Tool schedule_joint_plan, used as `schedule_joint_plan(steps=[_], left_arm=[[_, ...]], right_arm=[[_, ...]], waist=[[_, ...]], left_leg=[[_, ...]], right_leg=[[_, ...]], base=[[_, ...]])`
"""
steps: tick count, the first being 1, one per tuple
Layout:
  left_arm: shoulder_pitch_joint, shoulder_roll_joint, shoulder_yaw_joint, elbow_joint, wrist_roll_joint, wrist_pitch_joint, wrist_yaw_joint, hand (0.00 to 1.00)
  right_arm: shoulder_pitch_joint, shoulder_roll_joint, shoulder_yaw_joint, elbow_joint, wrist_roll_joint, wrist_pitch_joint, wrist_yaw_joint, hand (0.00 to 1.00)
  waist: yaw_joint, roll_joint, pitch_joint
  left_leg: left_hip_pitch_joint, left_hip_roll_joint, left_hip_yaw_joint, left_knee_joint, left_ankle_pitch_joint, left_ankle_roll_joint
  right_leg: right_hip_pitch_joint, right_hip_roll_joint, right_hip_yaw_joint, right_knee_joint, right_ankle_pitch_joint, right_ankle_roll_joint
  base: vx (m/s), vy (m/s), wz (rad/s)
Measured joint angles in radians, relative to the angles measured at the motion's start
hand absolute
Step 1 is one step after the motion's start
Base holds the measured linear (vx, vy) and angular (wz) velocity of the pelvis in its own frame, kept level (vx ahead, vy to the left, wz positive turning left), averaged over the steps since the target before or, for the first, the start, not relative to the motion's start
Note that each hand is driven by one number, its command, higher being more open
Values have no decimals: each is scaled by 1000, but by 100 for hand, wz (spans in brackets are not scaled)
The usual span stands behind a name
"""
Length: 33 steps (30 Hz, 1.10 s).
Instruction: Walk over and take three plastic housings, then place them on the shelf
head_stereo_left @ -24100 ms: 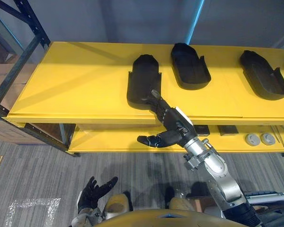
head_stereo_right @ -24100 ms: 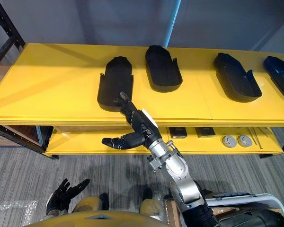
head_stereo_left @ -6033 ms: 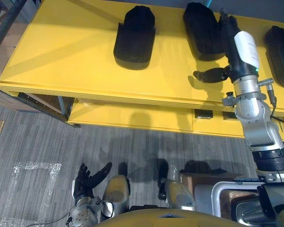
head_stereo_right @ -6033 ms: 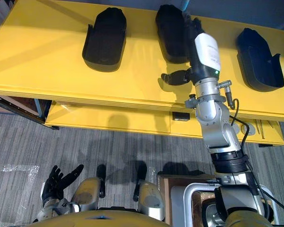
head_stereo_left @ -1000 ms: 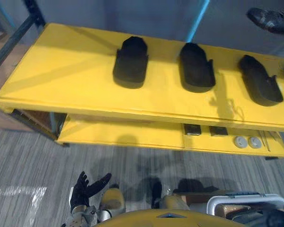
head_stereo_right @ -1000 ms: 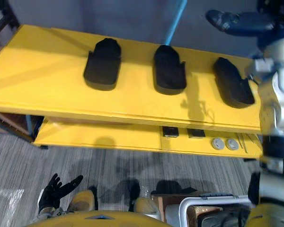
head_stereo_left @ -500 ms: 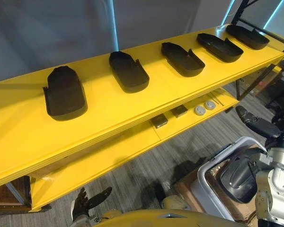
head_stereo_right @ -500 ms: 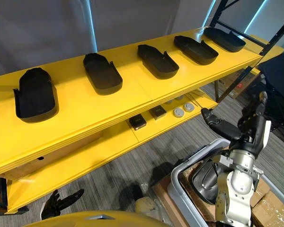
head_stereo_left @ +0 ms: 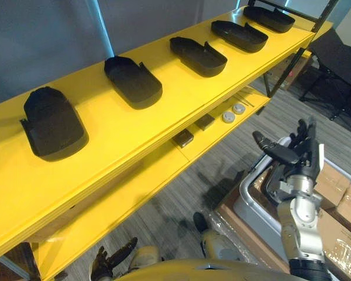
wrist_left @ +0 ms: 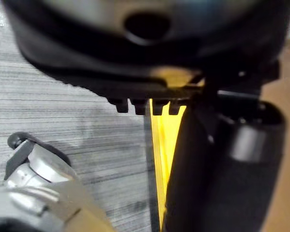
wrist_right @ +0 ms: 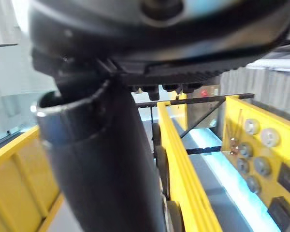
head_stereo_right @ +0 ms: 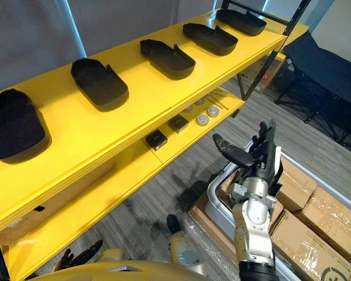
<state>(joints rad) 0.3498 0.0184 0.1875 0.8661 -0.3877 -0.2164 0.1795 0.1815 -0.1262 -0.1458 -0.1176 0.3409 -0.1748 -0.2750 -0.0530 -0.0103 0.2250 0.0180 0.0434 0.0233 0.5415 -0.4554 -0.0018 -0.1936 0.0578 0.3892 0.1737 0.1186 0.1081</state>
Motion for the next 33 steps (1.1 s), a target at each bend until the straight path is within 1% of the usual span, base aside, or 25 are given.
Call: schedule_joint_plan(steps=[1, 2, 3, 5, 6, 8, 10, 11, 12, 13, 14, 15, 16, 17, 18, 19, 20, 21, 22, 23, 25, 27, 29, 32, 33], left_arm=[[11, -3, 15, -11, -3, 4, 1, 100], [11, -2, 14, -13, -3, 5, 3, 100], [12, -2, 14, -14, -3, 5, 17, 100], [1, -5, 15, -14, -13, 7, 45, 100], [-10, -4, 15, -17, -29, 11, 57, 100], [-22, -5, 18, -44, -52, 27, 70, 100], [-44, -8, 39, -95, -84, 59, 81, 100], [-46, -9, 48, -103, -84, 67, 81, 100], [-42, -4, 63, -109, -81, 74, 82, 100], [-39, 16, 69, -108, -71, 91, 80, 100], [-35, 35, 75, -99, -66, 100, 76, 100], [-32, 43, 83, -90, -62, 103, 73, 100], [-24, 51, 96, -80, -44, 104, 72, 100], [-23, 54, 105, -53, -35, 104, 71, 100], [-22, 48, 106, -24, -35, 104, 72, 100], [-24, 37, 105, -15, -35, 103, 73, 100], [-33, 1, 100, -12, -36, 97, 83, 100], [-33, -19, 97, -13, -36, 87, 84, 100], [-32, -42, 101, -14, -44, 75, 88, 100], [-27, -37, 88, -13, -38, 60, 92, 100], [-23, -36, 48, -17, -37, 25, 101, 100], [-15, -38, -10, -47, -33, -20, 113, 100], [-17, -16, -45, -69, -13, -22, 109, 100], [-24, 30, -86, -114, 98, -20, 99, 100], [-34, 63, -133, -129, 174, -19, 95, 100]], right_arm=[[73, 30, 19, -97, 1, 2, 12, 100], [89, 33, 18, -116, 2, 2, 19, 100], [128, 31, 15, -171, 16, 1, 48, 100], [131, 25, 13, -198, 33, -8, 81, 100], [130, 25, 13, -202, 52, -17, 94, 100], [129, 30, 21, -202, 68, -26, 95, 100], [110, 49, 56, -195, 66, -32, 81, 100], [103, 53, 70, -186, 66, -32, 74, 100], [77, 54, 106, -141, 63, -32, 66, 100], [56, 55, 132, -93, 57, -26, 56, 100], [50, 57, 142, -57, 56, -8, 42, 100], [50, 57, 143, -37, 56, 1, 36, 100], [50, 57, 144, -9, 56, 17, 32, 100], [50, 54, 139, 22, 57, 28, 37, 100], [49, 46, 131, 57, 58, 41, 47, 100], [47, 33, 120, 73, 59, 52, 56, 100], [48, 2, 93, 94, 60, 72, 76, 100], [52, -9, 79, 108, 60, 84, 83, 100], [78, -14, 53, 117, 59, 109, 87, 100], [110, -10, 31, 118, 59, 115, 87, 100], [131, -20, -7, 121, 60, 115, 91, 100], [129, -38, -38, 152, 58, 114, 103, 100], [103, -25, -28, 218, 55, 100, 103, 100], [52, -26, 24, 261, 21, 92, 100, 100], [-28, -30, 60, 317, 21, 92, 99, 100]], waist=[[10, -15, 13], [10, -17, 14], [18, -3, 28], [21, 1, 29], [25, 1, 29], [27, 0, 25], [49, -3, 23], [54, -2, 22], [57, 0, 20], [61, -1, 19], [72, -7, 15], [77, -15, 11], [82, -30, 2], [82, -32, 0], [81, -28, -12], [75, -23, -13], [59, 9, 5], [45, 15, 7], [35, 11, 9], [34, 2, 12], [27, 13, 9], [23, 37, 8], [40, 27, 2], [50, -1, 24], [56, -4, 42]], left_leg=[[5, 11, 67, 19, -11, 13], [8, 16, 83, 19, -11, 14], [9, 33, 130, 14, -5, 33], [12, 77, 203, 2, 8, 32], [22, 106, 238, -16, 22, 27], [31, 134, 260, -31, 39, 17], [31, 184, 299, -19, 47, 3], [32, 199, 302, -12, 48, 1], [29, 236, 299, 5, 50, -3], [26, 271, 282, 23, 53, -10], [23, 302, 270, 37, 59, -20], [23, 312, 268, 40, 64, -29], [22, 323, 267, 48, 68, -38], [25, 335, 268, 46, 79, -60], [29, 355, 275, 13, 108, -110], [37, 365, 276, -19, 133, -131], [44, 382, 272, -55, 184, -135], [40, 383, 273, -61, 225, -131], [28, 379, 274, -40, 307, -105], [25, 348, 268, -51, 265, -111], [7, 275, 243, -111, 224, -116], [-44, 171, 207, -195, 243, -112], [-20, 133, 174, -239, 251, -131], [-30, 107, 186, -239, 257, -120], [-32, 102, 193, -228, 258, -117]], right_leg=[[-6, -5, -30, -14, 20, -13], [-5, -9, -43, -25, 23, -35], [-29, -37, -147, -4, -1, -66], [-73, -58, -278, 106, -13, -72], [-68, -72, -325, 186, -39, -98], [-57, -111, -358, 314, -89, -129], [-41, -218, -369, 498, -124, -187], [-36, -243, -368, 522, -127, -193], [-18, -271, -362, 527, -119, -196], [6, -287, -355, 498, -100, -190], [29, -297, -362, 447, -83, -169], [42, -303, -375, 408, -73, -153], [64, -311, -418, 333, -50, -119], [96, -317, -486, 275, -116, -27], [131, -304, -561, 190, -174, 62], [148, -287, -596, 127, -200, 94], [166, -252, -605, 72, -200, 77], [170, -242, -605, 59, -195, 69], [196, -249, -604, 31, -189, 52], [222, -264, -605, 8, -192, 43], [235, -276, -603, -10, -194, 39], [231, -271, -603, -17, -192, 38], [218, -275, -605, -20, -178, 48], [207, -300, -601, -28, -163, 66], [209, -302, -601, -57, -134, 66]], base=[[-240, 96, -95], [-212, 56, -120], [-160, 36, -77], [-161, 61, -114], [-106, 3, -108], [-29, -49, -62], [-2, -118, -73], [-21, -177, -82], [-14, -251, -78], [7, -313, -87], [18, -305, -69], [26, -280, -63], [37, -327, -57], [55, -411, -76], [100, -515, -76], [142, -524, -67], [141, -447, -33], [141, -412, -15], [112, -319, -8], [108, -279, -11], [85, -149, -14], [63, -48, -20], [10, 25, -27], [-33, 66, -15], [-80, 97, -16]])
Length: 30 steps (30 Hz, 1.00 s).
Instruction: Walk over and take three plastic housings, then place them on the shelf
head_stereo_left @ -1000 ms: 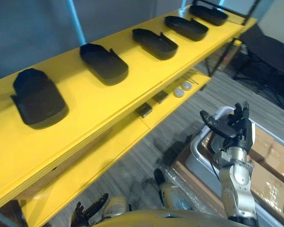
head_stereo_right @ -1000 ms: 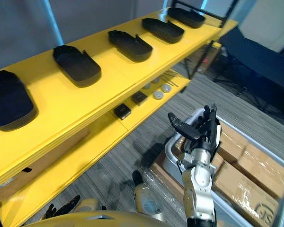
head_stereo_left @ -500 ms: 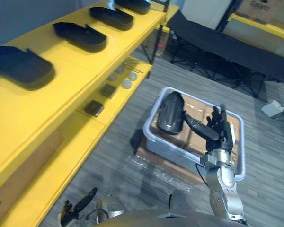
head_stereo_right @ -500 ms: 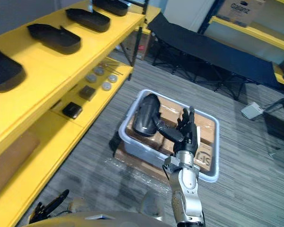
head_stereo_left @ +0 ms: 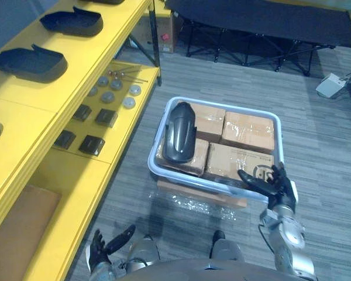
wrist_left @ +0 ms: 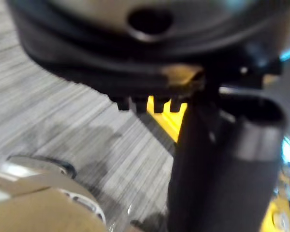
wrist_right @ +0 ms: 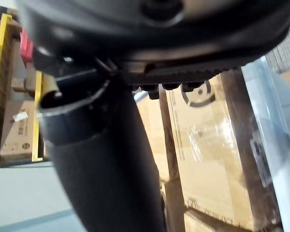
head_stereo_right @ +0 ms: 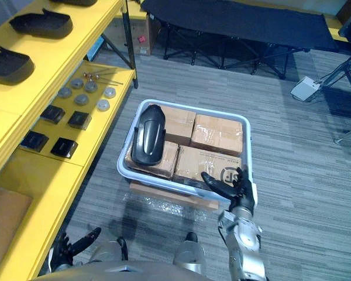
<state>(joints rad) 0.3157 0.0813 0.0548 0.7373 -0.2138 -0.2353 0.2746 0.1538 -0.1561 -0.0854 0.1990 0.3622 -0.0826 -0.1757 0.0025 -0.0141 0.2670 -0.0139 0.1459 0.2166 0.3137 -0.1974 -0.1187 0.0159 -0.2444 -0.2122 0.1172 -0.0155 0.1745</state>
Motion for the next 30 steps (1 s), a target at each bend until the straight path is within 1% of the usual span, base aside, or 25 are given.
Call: schedule_joint_plan(steps=[2, 3, 4, 5, 6, 8, 10, 12, 14, 15, 16, 17, 18, 21, 22, 23, 25, 27, 29, 30], left_arm=[[-10, 12, -14, -9, 30, 0, -10, 100], [-38, 25, -30, -17, 28, 1, -19, 100], [-49, 28, -32, -22, 17, 1, -19, 100], [-71, 34, -33, -27, -8, 0, -17, 100], [-84, 35, -33, -31, -25, 1, -16, 100], [-120, 40, -28, -45, -59, 0, -13, 100], [-125, 42, -28, -57, -64, -2, -10, 100], [-125, 36, -30, -58, -67, -2, 1, 100], [-124, 22, -32, -56, -69, -2, 5, 100], [-124, 18, -33, -56, -72, -2, 3, 100], [-123, -5, -54, -47, -184, -2, -53, 100], [-123, -12, -64, -42, -196, -3, -69, 100], [-123, -14, -68, -39, -221, -3, -84, 100], [-124, -15, -80, -37, -222, -6, -105, 100], [-133, -14, -95, -33, -226, -9, -122, 100], [-145, -11, -111, -16, -239, -14, -145, 100], [-156, -4, -134, 4, -268, -21, -156, 100], [-176, -2, -160, 20, -300, -25, -162, 100], [-187, -2, -174, 30, -317, -25, -162, 100], [-193, 1, -184, 39, -335, -24, -161, 100]], right_arm=[[-63, -5, 20, 29, 0, 3, -2, 100], [-149, -18, 31, 52, -1, 7, -5, 100], [-187, -29, 37, 65, -1, 7, -9, 100], [-269, -47, 41, 94, -1, 11, -15, 100], [-310, -56, 41, 107, 0, 11, -26, 100], [-466, -97, 35, 166, 4, 12, -65, 100], [-566, -129, 36, 222, 4, 16, -83, 100], [-651, -155, 38, 274, 3, 21, -102, 100], [-759, -177, 40, 328, 3, 34, -131, 100], [-783, -187, 45, 343, 3, 36, -139, 100], [-930, -254, 81, 445, -4, 91, -159, 100], [-958, -275, 91, 485, -6, 105, -159, 100], [-976, -284, 99, 519, -13, 127, -161, 100], [-1002, -293, 117, 598, -42, 150, -167, 100], [-1027, -316, 135, 641, -57, 183, -183, 100], [-1055, -328, 139, 675, -107, 229, -207, 100], [-1093, -345, 162, 698, -146, 275, -227, 100], [-1146, -373, 178, 741, -161, 338, -261, 100], [-1153, -383, 184, 749, -161, 366, -284, 100], [-1153, -384, 195, 749, -179, 387, -289, 0]], waist=[[9, -2, 12], [23, -1, 41], [25, -1, 53], [34, -3, 73], [42, -5, 87], [72, -14, 145], [95, -14, 172], [118, -10, 175], [151, 7, 187], [158, 12, 190], [180, 62, 217], [189, 77, 225], [192, 85, 229], [210, 100, 236], [217, 114, 242], [221, 127, 245], [226, 136, 245], [244, 152, 251], [255, 161, 253], [258, 164, 253]], left_leg=[[-9, -3, 4, 3, -1, 5], [-35, -1, 2, 20, 0, 10], [-50, 0, -5, 27, 0, 11], [-82, 1, -17, 41, 0, 13], [-98, 2, -26, 49, 1, 14], [-152, 3, -64, 73, 2, 16], [-183, 3, -85, 90, 3, 17], [-214, 2, -96, 106, 4, 19], [-238, -3, -119, 123, 6, 22], [-242, -6, -125, 124, 7, 23], [-255, -37, -157, 121, 23, 41], [-255, -43, -163, 122, 25, 46], [-257, -49, -171, 120, 29, 49], [-258, -52, -176, 126, 31, 52], [-261, -55, -182, 138, 31, 52], [-265, -61, -189, 140, 31, 53], [-278, -64, -193, 145, 31, 53], [-292, -63, -201, 154, 30, 52], [-293, -65, -207, 154, 31, 53], [-294, -66, -209, 152, 32, 52]], right_leg=[[0, 1, 0, -22, 19, -1], [-2, 5, -1, -48, 45, -4], [-5, 8, -3, -60, 55, -6], [-22, 14, -6, -75, 74, -10], [-30, 17, -7, -81, 83, -13], [-43, 27, -30, -107, 112, -19], [-54, 30, -43, -107, 117, -20], [-71, 30, -53, -104, 120, -20], [-80, 29, -65, -103, 121, -20], [-80, 27, -70, -102, 121, -19], [-77, 1, -105, -94, 122, -18], [-78, -4, -114, -82, 122, -18], [-78, -9, -123, -75, 121, -17], [-80, -17, -143, -54, 117, -17], [-85, -23, -149, -33, 107, -17], [-92, -32, -157, -15, 98, -14], [-108, -36, -164, -4, 93, -11], [-121, -38, -172, 6, 92, -12], [-120, -39, -177, 10, 92, -12], [-121, -40, -181, 14, 91, -13]], base=[[-80, 48, -13], [-54, 22, -2], [-106, 21, 4], [-127, 5, 7], [-187, 4, 10], [-158, -4, 21], [-109, 8, 27], [-57, 16, 20], [-9, 11, 17], [-9, 48, 46], [-13, 62, 46], [-20, 79, 51], [-15, 41, 18], [-28, 28, 9], [-45, 27, 10], [-85, 33, 12], [-100, 22, 6], [-110, 16, 5], [-82, 9, 7], [-57, 5, 8]])
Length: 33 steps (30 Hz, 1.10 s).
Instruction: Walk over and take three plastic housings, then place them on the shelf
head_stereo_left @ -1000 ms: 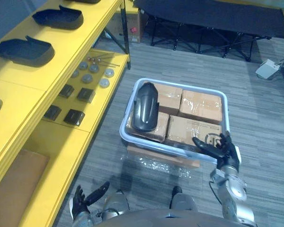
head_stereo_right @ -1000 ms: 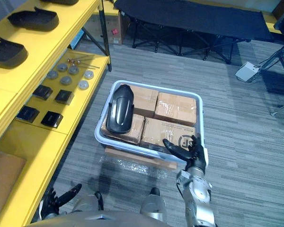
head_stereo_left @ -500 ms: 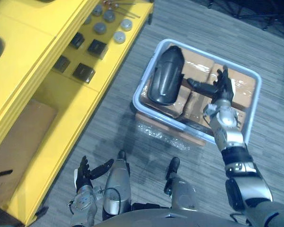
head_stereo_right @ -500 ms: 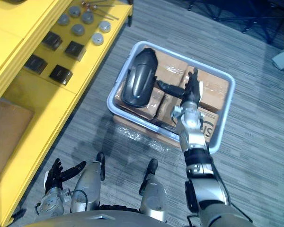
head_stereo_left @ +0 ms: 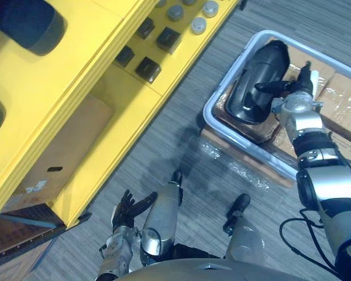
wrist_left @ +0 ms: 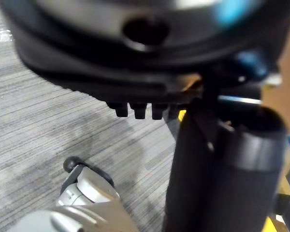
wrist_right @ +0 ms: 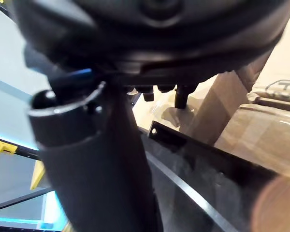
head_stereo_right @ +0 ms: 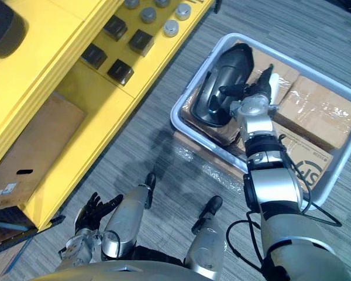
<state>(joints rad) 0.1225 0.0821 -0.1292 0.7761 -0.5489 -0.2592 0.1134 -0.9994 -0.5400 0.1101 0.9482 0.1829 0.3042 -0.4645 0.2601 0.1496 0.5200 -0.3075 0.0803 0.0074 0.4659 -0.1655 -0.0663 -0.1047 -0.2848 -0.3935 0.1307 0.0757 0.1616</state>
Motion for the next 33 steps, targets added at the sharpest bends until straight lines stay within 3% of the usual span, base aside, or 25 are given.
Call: schedule_joint_plan(steps=[6, 8, 15, 19, 22, 26, 28, 33], left_arm=[[-6, 10, -27, 1, -14, 0, 15, 100], [-7, 14, -38, 2, -37, 2, 20, 100], [-16, 20, -57, 13, -38, 0, 30, 100], [-19, 28, -76, 14, -39, -1, 37, 100], [-26, 37, -96, 14, -34, -7, 59, 100], [-17, 47, -103, -14, 77, -24, 153, 100], [4, 55, -99, -57, 133, -23, 217, 100], [31, 33, -51, -271, 217, -17, 342, 100]], right_arm=[[-18, -2, 68, -2, -71, 83, 4, 0], [-37, -19, 81, 2, -146, 137, 16, 0], [-77, -52, 130, 113, -384, 240, 189, 0], [-76, -48, 138, 147, -431, 245, 227, 0], [-75, -48, 133, 179, -382, 190, 170, 0], [-20, -48, 108, 188, -338, 42, 92, 0], [34, -48, 107, 125, -321, -26, 66, 0], [170, -47, 93, -26, -316, -105, 20, 0]], waist=[[8, 3, 0], [8, 3, 0], [11, 6, -2], [11, 9, -4], [9, 11, -5], [-3, 13, -6], [-30, 13, -6], [-67, 12, -6]], left_leg=[[-4, -3, -5, -21, 20, -5], [-4, -4, -5, -35, 30, -6], [4, -3, -6, -61, 54, -8], [18, -5, -13, -80, 65, -11], [24, -10, -16, -105, 81, -13], [37, -15, -13, -127, 96, -13], [38, -15, -9, -128, 97, -13], [75, -6, 23, -151, 98, -12]], right_leg=[[-13, -4, -9, 8, -3, -4], [-18, -5, -12, 8, -3, -4], [-18, -10, -16, 18, -8, -8], [-15, -13, -28, 30, -15, -13], [-15, -16, -38, 32, -16, -14], [-16, -20, -38, 35, -17, -16], [-18, -22, -33, 34, -16, -14], [-13, -21, 0, 26, -11, -11]], base=[[-19, -2, 3], [0, 0, 0], [2, -6, 2], [-52, -3, 7], [-58, 2, 7], [-25, 6, 1], [-10, 18, -5], [26, 9, -21]])
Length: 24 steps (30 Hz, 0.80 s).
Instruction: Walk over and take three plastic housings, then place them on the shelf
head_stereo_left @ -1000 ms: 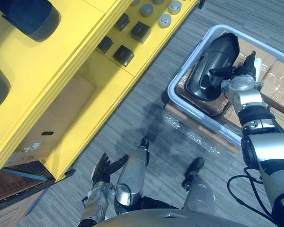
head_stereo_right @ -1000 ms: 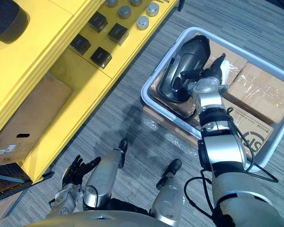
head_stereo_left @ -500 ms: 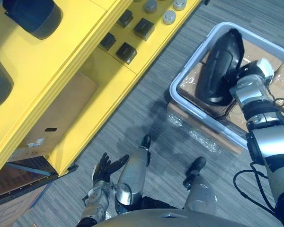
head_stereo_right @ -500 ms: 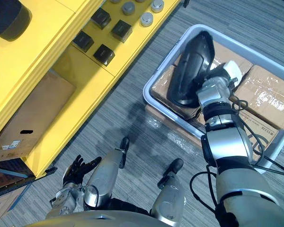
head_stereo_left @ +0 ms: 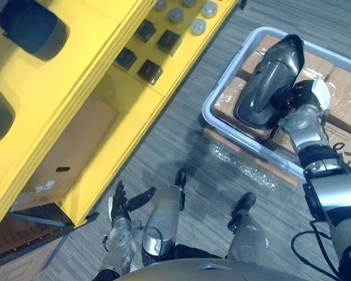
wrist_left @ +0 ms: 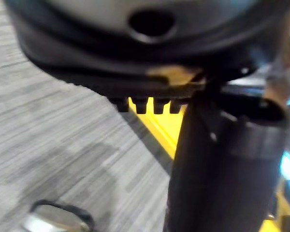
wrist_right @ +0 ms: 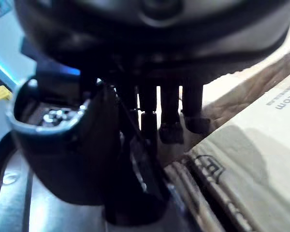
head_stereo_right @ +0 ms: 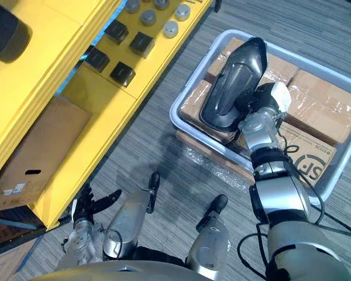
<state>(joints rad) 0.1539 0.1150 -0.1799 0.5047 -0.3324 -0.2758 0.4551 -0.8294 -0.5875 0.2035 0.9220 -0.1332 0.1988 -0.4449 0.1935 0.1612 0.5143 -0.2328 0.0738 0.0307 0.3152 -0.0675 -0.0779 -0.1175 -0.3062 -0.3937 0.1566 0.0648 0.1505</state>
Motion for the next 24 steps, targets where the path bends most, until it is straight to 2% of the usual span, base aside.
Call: schedule_joint_plan(steps=[1, 4, 5, 6, 8, 10, 12, 14, 17, 20, 22, 24], left_arm=[[3, -1, 24, -119, 71, 6, 25, 100], [3, 4, 58, -301, 202, 37, 54, 100], [7, 10, 69, -389, 325, 81, 82, 100], [9, 12, 76, -421, 375, 101, 87, 100], [11, 34, 83, -506, 522, 168, 88, 100], [12, 51, 81, -542, 587, 197, 76, 100], [8, 63, 78, -566, 621, 215, 69, 100], [0, 75, 75, -596, 617, 216, 62, 100], [-35, 81, 51, -645, 551, 216, 33, 100], [-97, 69, -15, -678, 344, 213, -41, 100], [-169, 51, -87, -659, 163, 222, -127, 100], [-239, 36, -144, -610, 19, 245, -193, 100]], right_arm=[[46, 2, -18, -66, -7, -18, -20, 0], [111, 16, -51, -159, -14, -39, -56, 0], [158, 31, -68, -222, -18, -44, -77, 0], [176, 41, -76, -247, -20, -49, -87, 0], [243, 62, -86, -362, -29, -62, -112, 0], [268, 75, -86, -409, -60, -75, -121, 0], [276, 88, -86, -427, -70, -86, -127, 0], [277, 95, -85, -438, -96, -100, -134, 0], [276, 106, -85, -461, -99, -122, -151, 0], [274, 158, -84, -468, -126, -138, -160, 0], [263, 189, -57, -468, -157, -156, -162, 0], [248, 207, -40, -468, -191, -168, -162, 0]], waist=[[-16, -1, 0], [-44, -2, 1], [-65, -3, 1], [-69, -5, 1], [-100, -13, 2], [-117, -23, 0], [-121, -35, -2], [-128, -47, -8], [-131, -49, -9], [-139, -62, -37], [-139, -75, -51], [-141, -76, -52]], left_leg=[[5, 2, 6, -7, 0, -1], [21, 8, 19, -18, 1, -2], [49, 8, 29, -33, 3, -3], [61, 8, 37, -41, 3, -3], [96, 10, 52, -66, 5, -7], [120, 14, 62, -83, 6, -8], [144, 20, 74, -99, 7, -11], [149, 24, 76, -106, 8, -13], [170, 25, 76, -110, 8, -14], [171, 24, 78, -109, 6, -16], [169, 26, 89, -99, 0, -17], [166, 33, 102, -71, -19, -18]], right_leg=[[2, 2, 10, 0, 0, 0], [3, 6, 23, -1, 0, -1], [18, 8, 32, -4, 0, -1], [21, 10, 37, -5, 0, -1], [39, 18, 48, -21, 1, -3], [54, 26, 57, -36, 4, -5], [67, 36, 68, -54, 11, -9], [73, 43, 70, -67, 16, -11], [97, 46, 70, -79, 20, -12], [104, 48, 71, -94, 28, -10], [106, 53, 84, -113, 45, -15], [106, 57, 99, -115, 52, -17]], base=[[29, 1, -16], [30, -1, -17], [35, 0, -24], [43, 7, -32], [44, -2, -25], [40, -13, -17], [42, -18, -21], [29, -17, -10], [0, 0, 0], [0, 3, -2], [-18, 17, -13], [-108, 45, -37]])
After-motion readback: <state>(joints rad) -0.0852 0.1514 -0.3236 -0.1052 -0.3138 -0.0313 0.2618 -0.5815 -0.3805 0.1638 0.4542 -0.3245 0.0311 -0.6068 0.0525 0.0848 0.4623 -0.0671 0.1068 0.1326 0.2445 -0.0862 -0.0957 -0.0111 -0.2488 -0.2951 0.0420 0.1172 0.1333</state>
